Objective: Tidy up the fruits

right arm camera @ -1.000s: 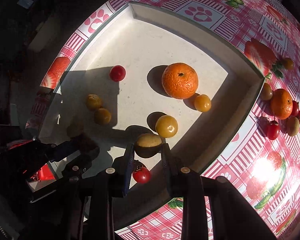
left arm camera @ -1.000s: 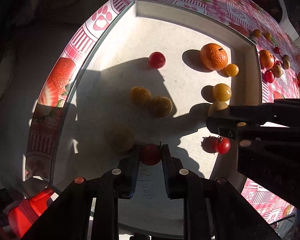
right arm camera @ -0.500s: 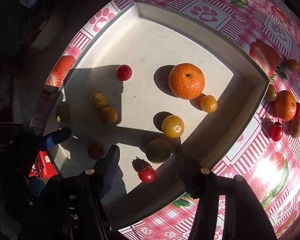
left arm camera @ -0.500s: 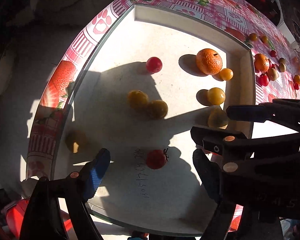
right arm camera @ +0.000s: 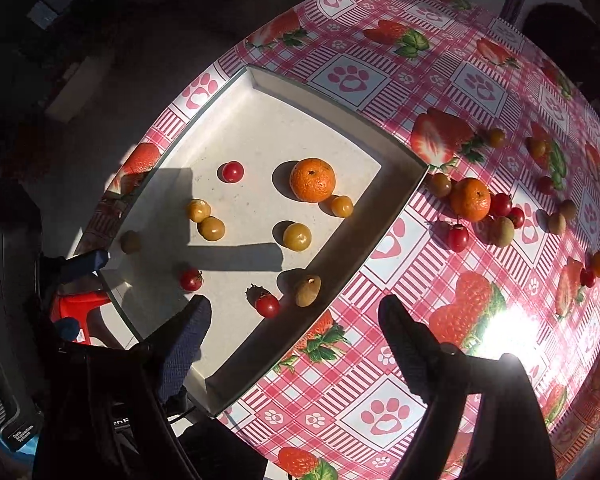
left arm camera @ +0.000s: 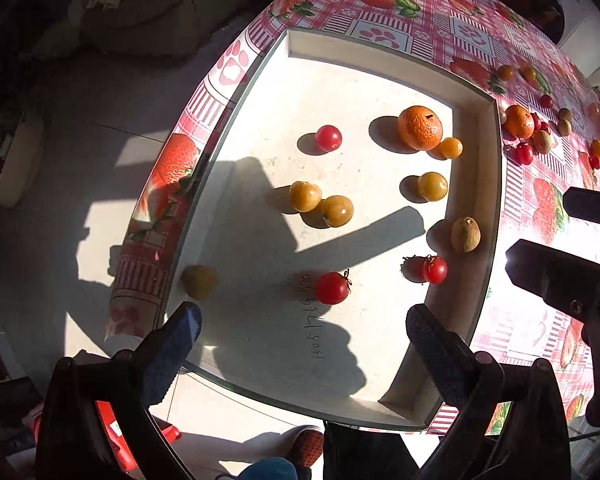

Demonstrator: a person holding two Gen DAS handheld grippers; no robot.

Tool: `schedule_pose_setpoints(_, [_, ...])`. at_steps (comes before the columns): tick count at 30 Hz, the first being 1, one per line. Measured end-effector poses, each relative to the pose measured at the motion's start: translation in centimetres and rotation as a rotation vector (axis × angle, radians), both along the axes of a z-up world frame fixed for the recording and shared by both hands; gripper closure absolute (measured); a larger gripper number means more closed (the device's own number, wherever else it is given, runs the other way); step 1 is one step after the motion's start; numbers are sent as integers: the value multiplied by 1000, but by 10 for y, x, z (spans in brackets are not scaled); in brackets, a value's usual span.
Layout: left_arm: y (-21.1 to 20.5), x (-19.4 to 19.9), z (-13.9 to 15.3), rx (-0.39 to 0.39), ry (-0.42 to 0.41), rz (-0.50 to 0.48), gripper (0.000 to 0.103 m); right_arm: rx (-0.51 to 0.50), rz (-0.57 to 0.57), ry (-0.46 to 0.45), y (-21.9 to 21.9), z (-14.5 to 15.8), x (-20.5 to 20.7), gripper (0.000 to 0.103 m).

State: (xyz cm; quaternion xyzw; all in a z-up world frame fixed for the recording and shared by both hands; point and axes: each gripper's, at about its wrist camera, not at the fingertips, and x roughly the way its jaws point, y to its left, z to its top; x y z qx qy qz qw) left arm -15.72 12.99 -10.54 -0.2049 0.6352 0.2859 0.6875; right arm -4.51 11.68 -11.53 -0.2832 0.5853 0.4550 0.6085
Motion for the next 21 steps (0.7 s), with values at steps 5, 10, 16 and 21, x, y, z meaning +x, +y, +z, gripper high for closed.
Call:
schedule_pose_setpoints(5, [-8,-2,14,-40,-16,-34,0,-35,-32,18,-15,8,3,15])
schedule_pose_setpoints(10, [-19,-3,17,-56,47,-108,0,-52,-42,20,-24,19,-4,15])
schedule_pose_setpoints(16, [-34,-8,35,-19,38,-167,0,-93,34,6,-22,23,-17,15])
schedule_pose_setpoints(21, [-36,-10,42,-20,37,-166,0,-114,80,-17,-18,25,-19,15])
